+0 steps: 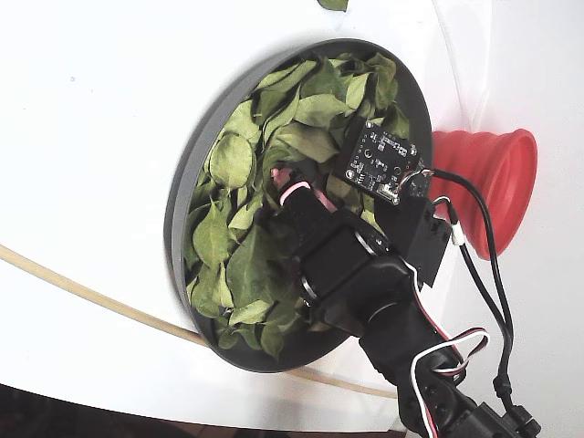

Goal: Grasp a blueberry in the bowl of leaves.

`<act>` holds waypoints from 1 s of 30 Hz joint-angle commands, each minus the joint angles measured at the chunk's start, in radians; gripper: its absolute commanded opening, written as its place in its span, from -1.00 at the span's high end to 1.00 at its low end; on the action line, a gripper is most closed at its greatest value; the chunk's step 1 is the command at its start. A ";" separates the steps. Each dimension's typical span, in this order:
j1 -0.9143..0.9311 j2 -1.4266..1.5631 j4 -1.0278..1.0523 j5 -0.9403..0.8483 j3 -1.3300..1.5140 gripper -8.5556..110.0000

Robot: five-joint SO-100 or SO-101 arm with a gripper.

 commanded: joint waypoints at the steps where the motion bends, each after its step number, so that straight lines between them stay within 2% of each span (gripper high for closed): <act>1: 0.011 0.006 -0.009 -0.005 -0.032 0.62; 30: 0.012 0.130 0.051 -0.015 -0.006 0.66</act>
